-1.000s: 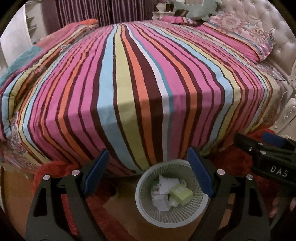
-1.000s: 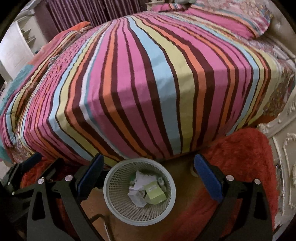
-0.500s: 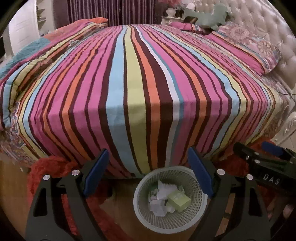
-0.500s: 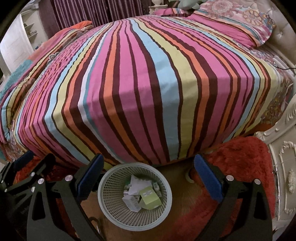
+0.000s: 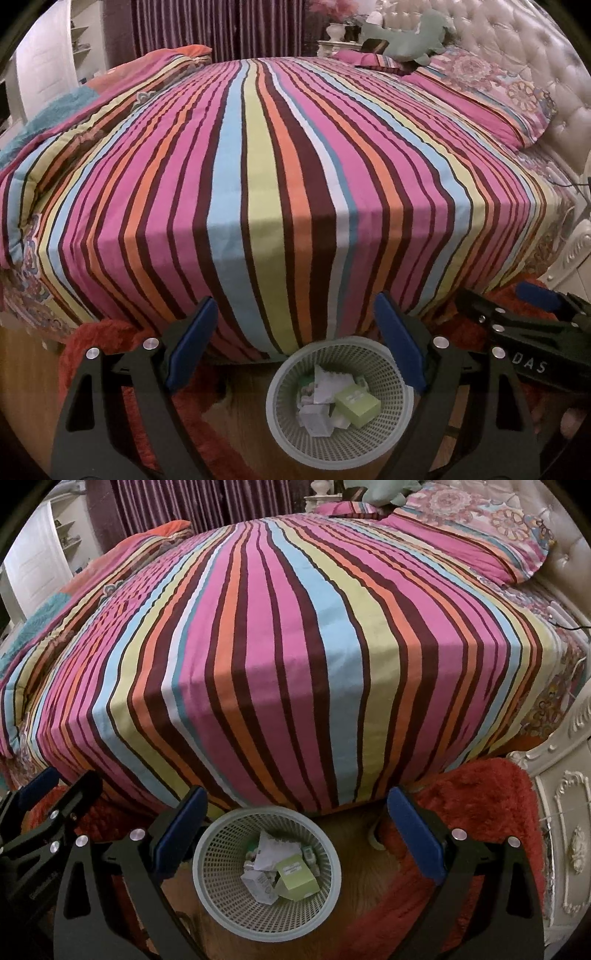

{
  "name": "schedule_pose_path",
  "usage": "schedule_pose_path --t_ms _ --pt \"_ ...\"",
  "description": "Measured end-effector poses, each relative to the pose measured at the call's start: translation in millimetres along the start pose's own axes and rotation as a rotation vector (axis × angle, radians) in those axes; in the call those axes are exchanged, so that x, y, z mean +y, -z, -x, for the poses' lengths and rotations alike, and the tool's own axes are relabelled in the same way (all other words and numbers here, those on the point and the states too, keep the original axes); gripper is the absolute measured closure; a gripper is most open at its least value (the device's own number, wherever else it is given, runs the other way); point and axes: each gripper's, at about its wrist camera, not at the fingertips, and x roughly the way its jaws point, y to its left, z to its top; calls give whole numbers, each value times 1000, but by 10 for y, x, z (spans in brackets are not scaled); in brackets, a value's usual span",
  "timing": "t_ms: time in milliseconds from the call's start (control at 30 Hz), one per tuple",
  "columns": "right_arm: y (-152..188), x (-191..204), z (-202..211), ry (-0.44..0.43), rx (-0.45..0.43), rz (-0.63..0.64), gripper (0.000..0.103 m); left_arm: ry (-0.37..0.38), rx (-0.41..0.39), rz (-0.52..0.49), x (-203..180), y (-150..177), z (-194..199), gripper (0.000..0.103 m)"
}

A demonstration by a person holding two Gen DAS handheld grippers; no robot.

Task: Collect trash

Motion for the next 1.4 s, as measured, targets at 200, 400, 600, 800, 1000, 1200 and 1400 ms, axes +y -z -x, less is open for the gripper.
schedule_pose_path --t_ms 200,400,600,800,1000,1200,1400 --pt "1 -6 -4 -2 5 -3 9 3 -8 -20 -58 8 22 19" --pt "11 -5 -13 -6 6 -3 9 -3 -3 -5 -39 17 18 19" --pt "19 -1 -21 -7 8 -3 9 6 -2 7 -6 14 14 19" --pt "23 14 -22 -8 10 -1 9 0 1 15 12 15 10 19" --pt "20 3 -27 -7 10 -5 9 -8 9 12 1 13 -8 19" --pt "24 9 -29 -8 11 -3 9 -6 13 7 -9 15 -12 19" --pt "30 22 -35 -12 16 2 9 -8 16 8 -6 20 -21 19"
